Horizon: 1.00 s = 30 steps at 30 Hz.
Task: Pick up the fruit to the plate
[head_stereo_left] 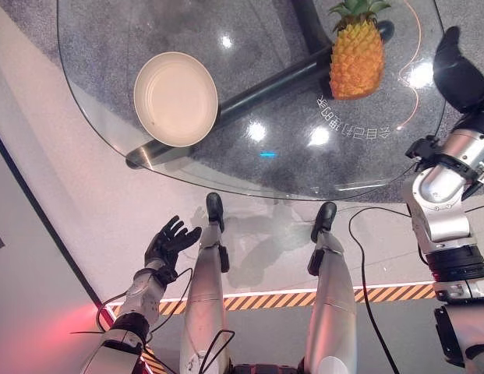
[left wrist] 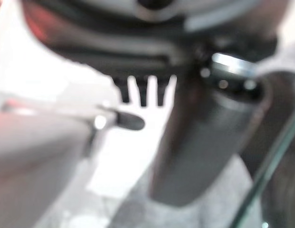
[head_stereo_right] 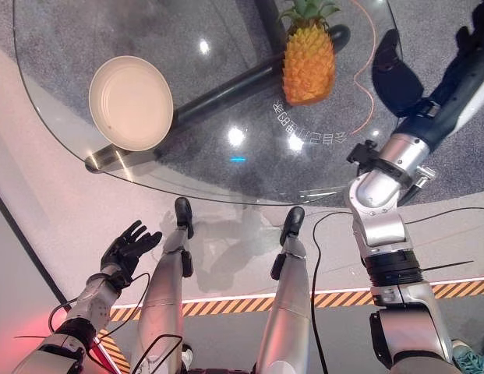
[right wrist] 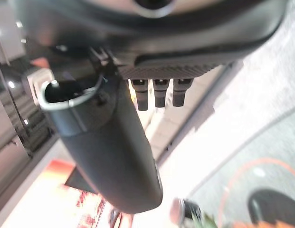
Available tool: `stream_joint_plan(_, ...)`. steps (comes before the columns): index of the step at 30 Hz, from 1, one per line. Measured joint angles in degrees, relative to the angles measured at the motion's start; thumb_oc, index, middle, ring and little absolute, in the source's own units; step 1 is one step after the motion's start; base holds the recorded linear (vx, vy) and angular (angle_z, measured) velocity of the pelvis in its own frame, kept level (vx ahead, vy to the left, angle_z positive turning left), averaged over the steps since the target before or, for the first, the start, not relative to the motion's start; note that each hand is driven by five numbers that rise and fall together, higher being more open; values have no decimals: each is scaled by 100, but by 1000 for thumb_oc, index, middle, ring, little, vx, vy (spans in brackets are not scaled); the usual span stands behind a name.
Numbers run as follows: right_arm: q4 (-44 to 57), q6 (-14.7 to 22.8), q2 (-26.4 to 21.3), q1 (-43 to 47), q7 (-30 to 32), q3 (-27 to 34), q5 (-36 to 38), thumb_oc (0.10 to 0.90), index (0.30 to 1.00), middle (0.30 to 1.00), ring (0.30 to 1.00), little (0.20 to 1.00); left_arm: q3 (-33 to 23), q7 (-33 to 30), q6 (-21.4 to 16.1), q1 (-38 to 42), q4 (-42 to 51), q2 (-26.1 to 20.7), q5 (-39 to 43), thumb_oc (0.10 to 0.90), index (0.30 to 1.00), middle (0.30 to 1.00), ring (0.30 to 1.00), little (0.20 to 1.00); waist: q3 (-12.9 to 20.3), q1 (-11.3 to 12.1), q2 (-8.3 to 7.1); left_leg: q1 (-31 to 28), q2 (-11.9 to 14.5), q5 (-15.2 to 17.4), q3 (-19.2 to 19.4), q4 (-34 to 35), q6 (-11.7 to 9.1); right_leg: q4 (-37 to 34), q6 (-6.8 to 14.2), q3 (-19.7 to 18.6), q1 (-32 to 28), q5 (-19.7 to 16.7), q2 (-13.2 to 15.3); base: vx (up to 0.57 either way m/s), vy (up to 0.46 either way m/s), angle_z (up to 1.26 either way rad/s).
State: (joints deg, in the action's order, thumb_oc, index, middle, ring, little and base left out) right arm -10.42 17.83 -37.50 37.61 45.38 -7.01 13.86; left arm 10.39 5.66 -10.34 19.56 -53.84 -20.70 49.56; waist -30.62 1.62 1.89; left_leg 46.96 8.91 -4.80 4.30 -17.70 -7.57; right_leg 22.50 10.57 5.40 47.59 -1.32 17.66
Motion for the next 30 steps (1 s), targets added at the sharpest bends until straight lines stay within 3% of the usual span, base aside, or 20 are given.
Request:
stream_joint_plan(6, 6, -454, 197, -4, -572, -241, 33, 800, 900, 900, 900, 900, 5, -24, 0, 0, -1, 29, -58, 800, 900, 900, 900, 900, -8, -8, 35, -87, -2, -20, 17, 64, -12, 0, 4, 1, -35, -2, 9, 0, 0, 0)
stream_joint_plan(11, 6, -623, 413, -2, -929, -500, 47, 800, 900, 900, 900, 900, 7, -27, -5, 0, 0, 146, -115, 800, 900, 900, 900, 900, -7, -2, 48, -124, -2, -21, 36, 85, -10, 0, 3, 1, -53, -1, 14, 0, 0, 0)
stream_joint_plan(30, 253, -1145, 857, 107, -859, -775, 387, 800, 900, 900, 900, 900, 43, -127, -1, 0, -6, 249, -121, 800, 900, 900, 900, 900, -7, 70, 55, -239, -14, -68, 106, 172, -12, 23, 2, -8, -90, -1, 37, 0, 0, 0)
